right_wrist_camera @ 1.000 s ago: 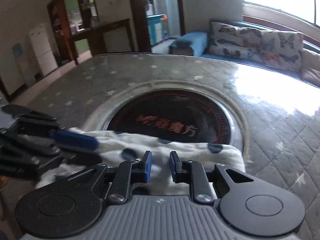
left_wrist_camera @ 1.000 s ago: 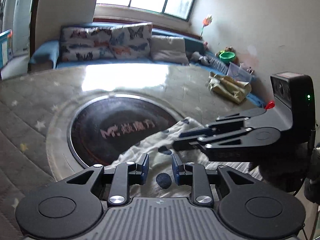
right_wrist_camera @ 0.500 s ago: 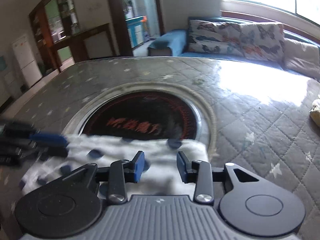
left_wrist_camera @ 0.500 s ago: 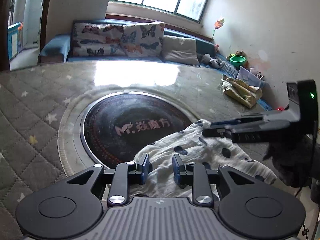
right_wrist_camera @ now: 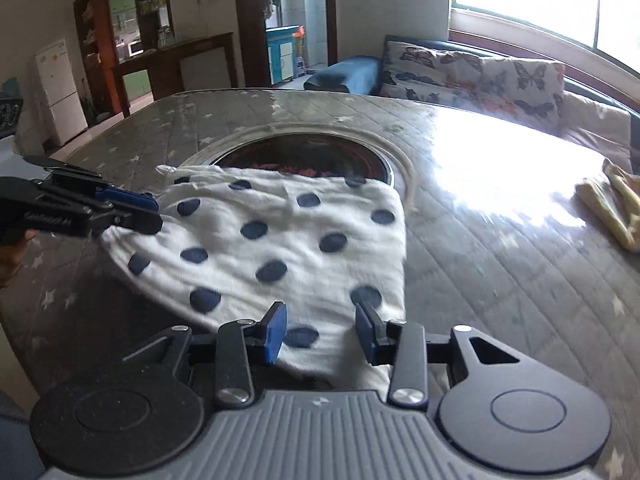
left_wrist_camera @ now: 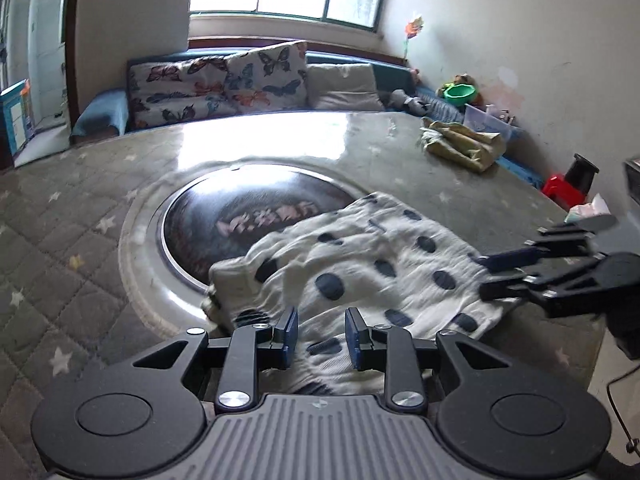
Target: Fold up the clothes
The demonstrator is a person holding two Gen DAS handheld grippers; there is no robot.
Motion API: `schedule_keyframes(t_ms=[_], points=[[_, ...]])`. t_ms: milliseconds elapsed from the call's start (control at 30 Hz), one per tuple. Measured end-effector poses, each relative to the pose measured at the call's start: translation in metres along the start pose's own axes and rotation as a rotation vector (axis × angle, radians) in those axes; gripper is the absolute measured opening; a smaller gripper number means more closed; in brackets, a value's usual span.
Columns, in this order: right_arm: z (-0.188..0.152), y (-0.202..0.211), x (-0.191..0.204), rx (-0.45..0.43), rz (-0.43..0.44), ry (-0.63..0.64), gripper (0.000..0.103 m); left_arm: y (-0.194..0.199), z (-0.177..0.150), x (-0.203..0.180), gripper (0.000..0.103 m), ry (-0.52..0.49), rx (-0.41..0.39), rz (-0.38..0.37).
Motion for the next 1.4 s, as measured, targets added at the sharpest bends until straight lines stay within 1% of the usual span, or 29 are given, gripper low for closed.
schedule_keyframes(t_ms=[33,133,233,367,433,467,533,667,767,833,933,1000,1067,1167,1233,1300,1333,1400], points=[[-0.004,0.004,-0.001,-0.008,-0.005,-0.006,0.040,0.000,0.000,0.001,0.028,0.005,-0.002,-0.001],[-0.012,0.021,-0.004,-0.043,-0.033,-0.020,0.058,0.003,0.001,0.000,0.028,0.005,-0.014,0.003],[-0.019,0.028,-0.004,-0.051,-0.063,-0.016,0.058,0.006,0.003,-0.002,0.030,-0.005,-0.025,0.008],[-0.030,0.025,-0.004,-0.041,-0.095,-0.015,0.058,0.003,0.002,0.000,0.030,0.003,-0.020,0.016],[-0.033,0.026,-0.012,-0.061,-0.115,-0.065,0.058,0.002,0.000,0.002,0.030,0.006,-0.017,0.017],[-0.035,0.027,-0.021,-0.055,-0.130,-0.100,0.058,0.002,0.000,0.002,0.030,0.005,-0.017,0.018],[-0.038,0.026,-0.026,-0.051,-0.168,-0.111,0.058,0.002,-0.001,0.002,0.030,0.003,-0.016,0.020],[-0.047,0.023,-0.034,-0.030,-0.201,-0.132,0.058,0.001,0.000,0.003,0.030,0.011,-0.014,0.021],[-0.044,0.028,-0.023,-0.066,-0.183,-0.110,0.060,0.002,0.001,0.002,0.030,0.004,-0.014,0.026],[-0.041,0.027,-0.014,-0.083,-0.181,-0.080,0.067,0.001,0.001,0.002,0.030,0.003,-0.013,0.027],[-0.035,0.016,-0.001,-0.104,-0.192,-0.064,0.067,0.000,0.001,0.003,0.030,0.011,-0.011,0.028],[-0.032,0.014,0.003,-0.144,-0.211,-0.078,0.067,0.000,0.001,0.003,0.030,0.009,-0.010,0.030],[-0.029,0.012,0.002,-0.154,-0.236,-0.095,0.067,0.000,0.001,0.002,0.030,0.002,-0.009,0.032],[-0.027,0.007,0.004,-0.148,-0.325,-0.047,0.067,-0.001,0.001,0.002,0.030,-0.005,-0.007,0.039],[-0.030,0.007,0.007,-0.137,-0.410,0.026,0.068,-0.001,0.001,0.002,0.030,-0.009,-0.005,0.043],[-0.034,0.009,0.008,-0.135,-0.455,0.074,0.071,-0.002,0.000,0.001,0.030,-0.017,-0.004,0.048],[-0.036,0.011,0.009,-0.134,-0.477,0.097,0.076,-0.003,0.000,0.001,0.030,-0.019,-0.002,0.050],[-0.041,0.011,0.009,-0.128,-0.536,0.157,0.081,-0.004,0.000,0.001,0.030,-0.023,-0.001,0.052]])
Point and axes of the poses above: each gripper's, at about its wrist camera, not at the fingertips, and y roughly against the way its jaws point, x to its left, z to its top, the point moved 4 cm from there along -y, roughly the way its jaws point, and after that the axes turned 9 degrees about x, right-handed, at the moved point
